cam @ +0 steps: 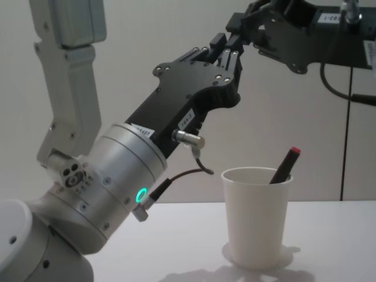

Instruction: Place the pen into the pen holder.

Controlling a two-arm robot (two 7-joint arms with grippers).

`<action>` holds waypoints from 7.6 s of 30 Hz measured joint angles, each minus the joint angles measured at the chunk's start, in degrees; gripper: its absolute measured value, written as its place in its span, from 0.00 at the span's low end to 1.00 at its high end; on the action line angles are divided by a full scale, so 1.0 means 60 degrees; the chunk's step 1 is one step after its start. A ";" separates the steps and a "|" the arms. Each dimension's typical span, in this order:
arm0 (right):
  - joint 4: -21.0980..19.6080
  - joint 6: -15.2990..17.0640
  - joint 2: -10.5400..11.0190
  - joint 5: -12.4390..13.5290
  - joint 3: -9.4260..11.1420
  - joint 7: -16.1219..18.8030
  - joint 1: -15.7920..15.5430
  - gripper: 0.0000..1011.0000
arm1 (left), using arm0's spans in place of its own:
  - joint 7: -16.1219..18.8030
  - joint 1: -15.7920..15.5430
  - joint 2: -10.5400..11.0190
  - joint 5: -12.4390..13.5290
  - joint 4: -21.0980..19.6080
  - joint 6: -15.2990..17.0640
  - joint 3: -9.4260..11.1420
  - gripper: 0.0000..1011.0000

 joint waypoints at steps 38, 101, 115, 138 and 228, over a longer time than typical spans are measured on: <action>-0.0002 0.0003 0.0000 -0.0002 -0.0001 0.0004 0.0000 0.11 | 0.0000 0.0000 -0.0001 0.0001 0.0000 0.0006 -0.0001 0.14; 0.0000 -0.0052 0.0007 -0.0053 0.0001 0.0020 0.0042 0.11 | 0.0000 0.0000 0.0000 0.0002 0.0000 0.0003 0.0003 0.99; 0.0016 -0.0518 0.0008 -0.0531 0.0095 0.0042 0.0381 0.11 | 0.0000 0.0000 0.0000 0.0002 0.0000 0.0003 0.0000 0.99; -0.0100 -0.1171 0.0390 -0.1640 0.0393 -0.0062 0.0821 0.11 | 0.0000 0.0000 -0.0001 0.0000 0.0000 0.0006 -0.0001 0.99; 0.1511 -0.1208 0.0383 -0.4265 -0.0380 0.0764 0.0520 0.75 | 0.0000 0.0000 -0.0001 0.0001 0.0000 0.0005 -0.0001 0.99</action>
